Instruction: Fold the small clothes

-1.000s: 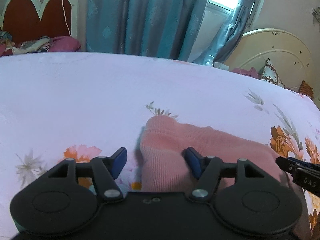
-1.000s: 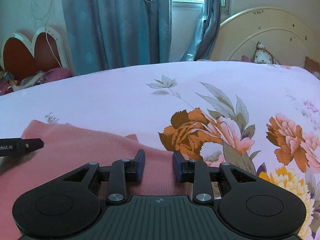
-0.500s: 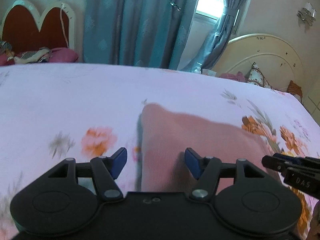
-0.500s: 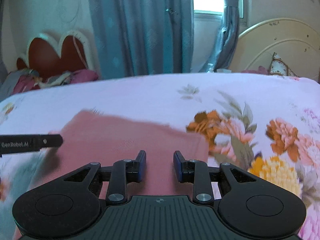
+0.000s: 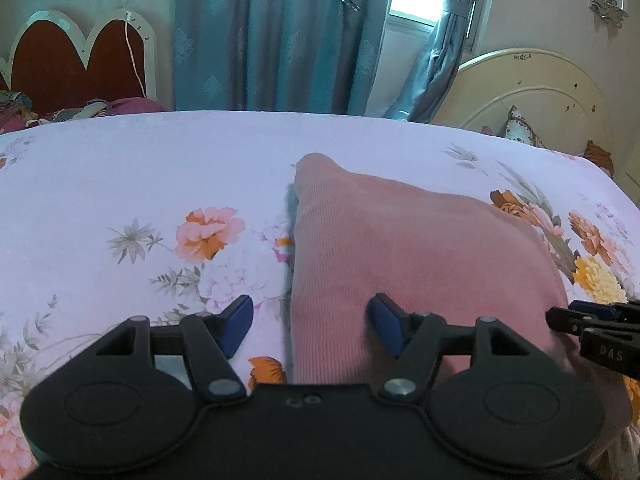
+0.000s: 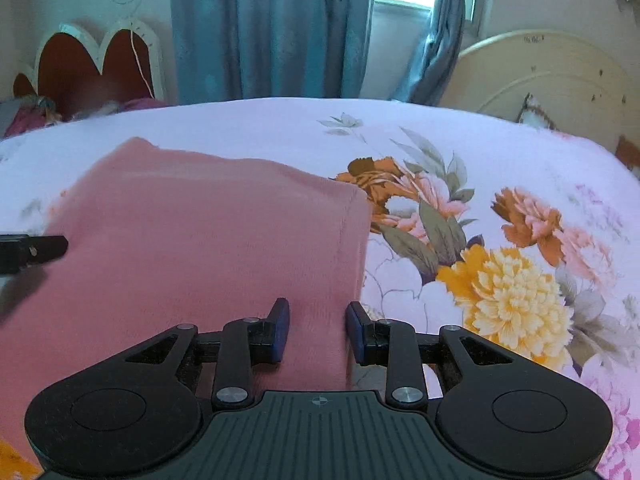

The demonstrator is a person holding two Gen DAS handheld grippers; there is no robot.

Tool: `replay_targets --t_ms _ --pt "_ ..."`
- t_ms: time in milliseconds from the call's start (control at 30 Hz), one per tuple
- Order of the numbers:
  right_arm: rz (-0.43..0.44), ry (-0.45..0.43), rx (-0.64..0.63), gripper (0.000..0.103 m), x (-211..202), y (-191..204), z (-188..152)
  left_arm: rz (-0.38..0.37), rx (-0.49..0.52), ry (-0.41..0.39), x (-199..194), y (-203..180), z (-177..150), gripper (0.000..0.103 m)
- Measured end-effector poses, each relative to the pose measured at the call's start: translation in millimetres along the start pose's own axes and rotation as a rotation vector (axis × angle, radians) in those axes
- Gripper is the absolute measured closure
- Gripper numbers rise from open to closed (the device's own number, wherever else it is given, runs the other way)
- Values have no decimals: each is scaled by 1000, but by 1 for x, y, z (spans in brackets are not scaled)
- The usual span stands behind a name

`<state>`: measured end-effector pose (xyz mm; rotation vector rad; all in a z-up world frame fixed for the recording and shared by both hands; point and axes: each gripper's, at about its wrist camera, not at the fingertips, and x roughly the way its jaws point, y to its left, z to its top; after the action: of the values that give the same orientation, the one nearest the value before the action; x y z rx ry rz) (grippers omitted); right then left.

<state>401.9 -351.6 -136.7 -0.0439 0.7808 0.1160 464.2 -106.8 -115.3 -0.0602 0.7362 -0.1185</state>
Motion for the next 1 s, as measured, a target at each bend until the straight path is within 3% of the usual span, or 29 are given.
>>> replay_targets --t_ms 267,400,733,1000 --pt "80 -64 15 73 -59 0 -9 -16 25 -13 -36 1 -10 39" --pt "56 -64 -47 73 -77 13 -30 -3 51 -15 -51 -2 -24 39" --pt "-3 36 -2 73 -66 -2 -68 4 65 54 -48 -12 -47 37" --pt "51 51 161 73 -66 -22 -70 5 67 93 -44 -14 -54 32"
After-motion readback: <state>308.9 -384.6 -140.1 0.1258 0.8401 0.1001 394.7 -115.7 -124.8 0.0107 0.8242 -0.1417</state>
